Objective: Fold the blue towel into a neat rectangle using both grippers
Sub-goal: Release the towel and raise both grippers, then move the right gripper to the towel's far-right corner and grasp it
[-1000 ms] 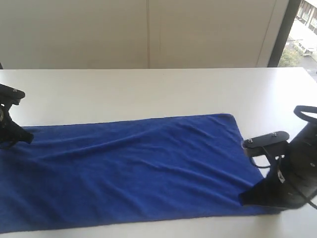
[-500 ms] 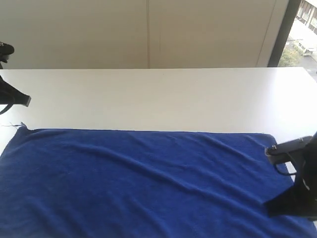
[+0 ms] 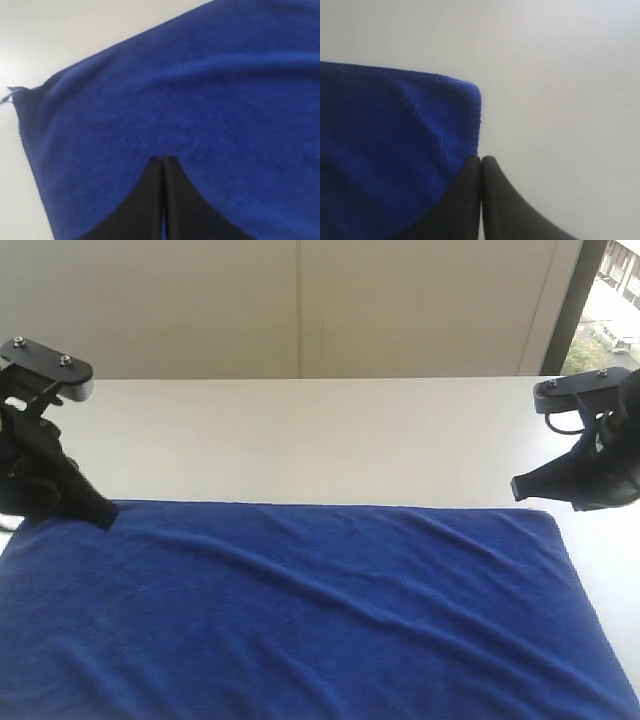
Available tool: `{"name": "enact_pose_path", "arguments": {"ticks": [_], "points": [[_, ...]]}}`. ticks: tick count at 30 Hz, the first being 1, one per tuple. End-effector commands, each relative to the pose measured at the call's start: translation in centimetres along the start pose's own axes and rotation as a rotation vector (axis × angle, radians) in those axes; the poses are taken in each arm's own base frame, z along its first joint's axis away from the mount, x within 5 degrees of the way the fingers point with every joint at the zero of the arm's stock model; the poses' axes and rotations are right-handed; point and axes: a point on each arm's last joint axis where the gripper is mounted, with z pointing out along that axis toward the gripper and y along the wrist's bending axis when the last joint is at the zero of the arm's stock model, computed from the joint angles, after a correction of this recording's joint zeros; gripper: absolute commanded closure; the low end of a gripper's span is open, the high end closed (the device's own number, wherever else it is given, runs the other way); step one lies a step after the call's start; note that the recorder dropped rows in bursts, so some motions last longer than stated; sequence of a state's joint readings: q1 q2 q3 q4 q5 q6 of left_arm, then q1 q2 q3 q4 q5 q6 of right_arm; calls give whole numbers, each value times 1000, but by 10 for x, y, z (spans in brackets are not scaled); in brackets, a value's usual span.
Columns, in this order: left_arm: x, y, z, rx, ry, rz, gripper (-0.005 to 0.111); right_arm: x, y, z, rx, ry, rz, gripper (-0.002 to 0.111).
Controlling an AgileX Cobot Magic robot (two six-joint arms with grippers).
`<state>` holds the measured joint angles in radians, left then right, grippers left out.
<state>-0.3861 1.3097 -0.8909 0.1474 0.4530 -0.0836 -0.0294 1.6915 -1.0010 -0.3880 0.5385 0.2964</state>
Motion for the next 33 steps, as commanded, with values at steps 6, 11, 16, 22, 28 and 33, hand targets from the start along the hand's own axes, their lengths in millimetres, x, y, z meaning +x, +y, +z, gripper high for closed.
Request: {"name": "enact_pose_path", "arguments": {"ticks": [6, 11, 16, 22, 28, 33], "points": [[70, -21, -26, 47, -195, -113, 107, -30, 1, 53, -25, 26, -4, 108], [100, -23, -31, 56, -288, -165, 107, -32, 4, 76, -27, 77, -2, 108], [108, -23, -38, 61, -367, -182, 107, -27, 7, 89, -29, 105, -15, 108], [108, -23, -39, 61, -381, -182, 107, -29, 9, 99, -28, 97, -29, 108], [107, -23, -40, 62, -389, -182, 107, -37, 6, 109, 11, 147, -56, 108], [107, -23, -40, 62, -390, -182, 107, -40, 5, 110, 22, 142, -62, 108]]}}
